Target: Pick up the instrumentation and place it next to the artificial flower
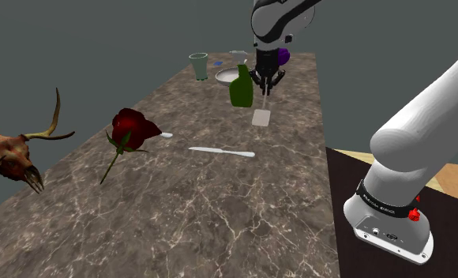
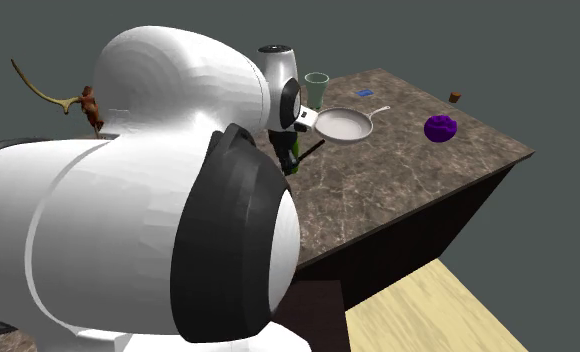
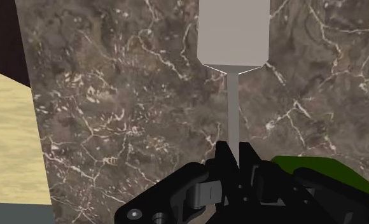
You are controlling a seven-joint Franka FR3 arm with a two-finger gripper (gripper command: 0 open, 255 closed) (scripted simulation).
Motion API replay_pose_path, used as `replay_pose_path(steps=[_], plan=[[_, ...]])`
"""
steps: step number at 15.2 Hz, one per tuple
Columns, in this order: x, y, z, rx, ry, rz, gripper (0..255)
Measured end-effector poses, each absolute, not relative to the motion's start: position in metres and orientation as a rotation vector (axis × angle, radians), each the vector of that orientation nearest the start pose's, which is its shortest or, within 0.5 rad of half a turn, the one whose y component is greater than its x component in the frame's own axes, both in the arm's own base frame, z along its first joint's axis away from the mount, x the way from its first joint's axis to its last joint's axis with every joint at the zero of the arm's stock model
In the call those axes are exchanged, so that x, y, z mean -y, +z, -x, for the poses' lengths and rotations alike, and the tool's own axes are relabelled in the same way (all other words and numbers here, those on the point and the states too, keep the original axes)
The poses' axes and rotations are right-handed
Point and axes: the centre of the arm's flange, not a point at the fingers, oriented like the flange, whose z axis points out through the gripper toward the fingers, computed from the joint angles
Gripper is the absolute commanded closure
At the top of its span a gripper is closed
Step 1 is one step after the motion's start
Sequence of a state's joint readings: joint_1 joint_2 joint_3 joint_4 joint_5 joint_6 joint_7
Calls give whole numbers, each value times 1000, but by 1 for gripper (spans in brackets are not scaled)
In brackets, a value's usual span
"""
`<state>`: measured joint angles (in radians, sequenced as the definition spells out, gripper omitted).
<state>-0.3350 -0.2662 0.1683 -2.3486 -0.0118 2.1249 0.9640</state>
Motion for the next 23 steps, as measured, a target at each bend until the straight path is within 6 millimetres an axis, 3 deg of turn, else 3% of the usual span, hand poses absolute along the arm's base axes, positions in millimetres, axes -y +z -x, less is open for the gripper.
replay_pose_path(steps=[21, 23], plan=[[74, 549, -460, -1700, -90, 2682, 255], [61, 552, -464, -1699, -90, 2682, 255]])
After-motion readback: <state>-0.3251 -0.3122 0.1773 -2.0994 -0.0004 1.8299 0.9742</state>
